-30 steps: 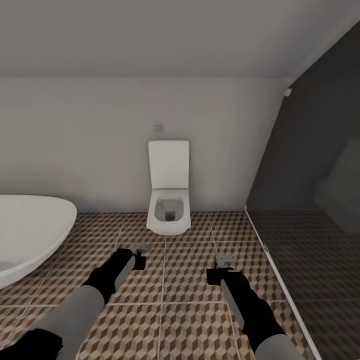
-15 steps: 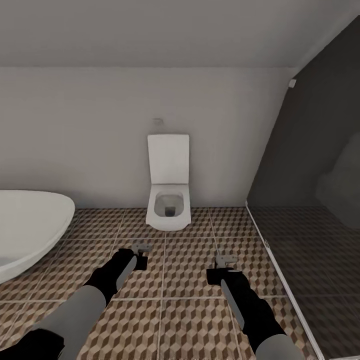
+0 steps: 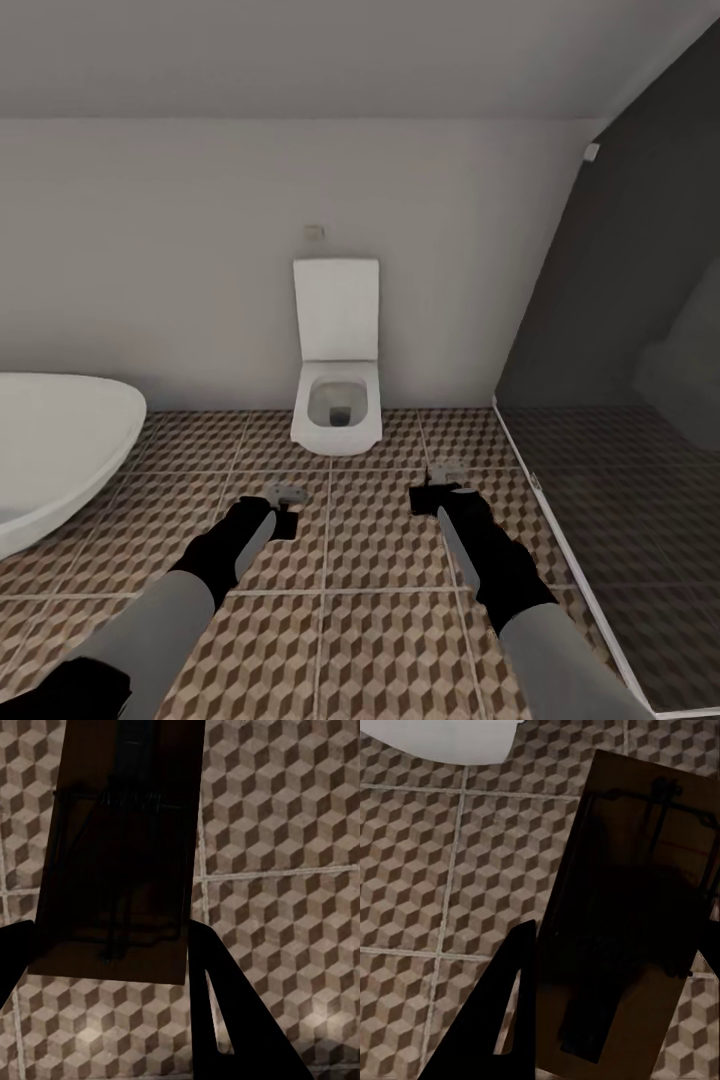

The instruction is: Take the four mousetraps from the cabinet in the bathroom and place them on the bathroom floor. Make sure all four end up on the same floor surface, and ensure that at least two of them are either under or directly next to the same bathroom sink.

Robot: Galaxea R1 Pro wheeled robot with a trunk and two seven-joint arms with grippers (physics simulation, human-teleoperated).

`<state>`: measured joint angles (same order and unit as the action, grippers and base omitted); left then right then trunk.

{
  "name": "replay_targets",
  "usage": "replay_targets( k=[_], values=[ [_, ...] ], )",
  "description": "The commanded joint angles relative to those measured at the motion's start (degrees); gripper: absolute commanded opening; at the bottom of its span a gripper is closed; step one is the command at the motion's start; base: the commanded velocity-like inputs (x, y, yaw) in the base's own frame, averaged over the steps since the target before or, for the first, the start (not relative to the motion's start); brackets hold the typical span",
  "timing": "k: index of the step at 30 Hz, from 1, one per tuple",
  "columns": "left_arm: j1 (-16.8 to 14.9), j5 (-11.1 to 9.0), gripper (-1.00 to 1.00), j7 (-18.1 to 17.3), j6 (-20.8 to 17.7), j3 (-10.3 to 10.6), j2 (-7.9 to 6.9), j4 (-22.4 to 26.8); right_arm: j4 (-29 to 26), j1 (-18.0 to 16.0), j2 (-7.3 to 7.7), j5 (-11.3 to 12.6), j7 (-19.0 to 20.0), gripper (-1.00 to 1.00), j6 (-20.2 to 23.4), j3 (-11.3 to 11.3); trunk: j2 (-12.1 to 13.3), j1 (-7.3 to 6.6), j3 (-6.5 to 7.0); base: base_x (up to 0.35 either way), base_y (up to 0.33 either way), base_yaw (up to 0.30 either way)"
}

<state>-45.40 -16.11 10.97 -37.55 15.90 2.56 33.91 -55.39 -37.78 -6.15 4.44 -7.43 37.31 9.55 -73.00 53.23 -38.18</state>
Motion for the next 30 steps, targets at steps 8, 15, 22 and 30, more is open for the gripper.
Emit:
replay_targets(
  k=[8,15,22,30],
  values=[
    [-0.03,-0.5,-1.0,0.46,-0.24,0.09,0.05,1.12,13.42,-8.26,-0.43,0.71,5.22,-1.0,-2.15,0.18,-3.26,1.76,-1.5,0.0,0.0,0.0],
    [-0.03,-0.57,-1.0,0.46,-0.93,0.21,-0.1,6.25,14.82,-8.61,-0.68,0.49,8.21,-1.0,-2.57,0.2,-3.66,1.98,-1.68,0.0,0.0,0.0],
    [0.05,0.06,-1.0,0.16,-0.93,1.32,-0.56,6.43,14.94,-8.63,-0.7,0.48,8.38,-1.0,-2.59,0.2,-3.66,1.98,-1.68,0.0,0.0,0.0],
    [-0.34,0.13,-1.0,-0.15,-0.81,1.18,-1.92,-2.65,15.03,-8.63,-0.96,0.34,8.39,-1.0,-2.59,0.37,-3.66,1.98,-1.68,0.0,0.0,0.0]
  ],
)
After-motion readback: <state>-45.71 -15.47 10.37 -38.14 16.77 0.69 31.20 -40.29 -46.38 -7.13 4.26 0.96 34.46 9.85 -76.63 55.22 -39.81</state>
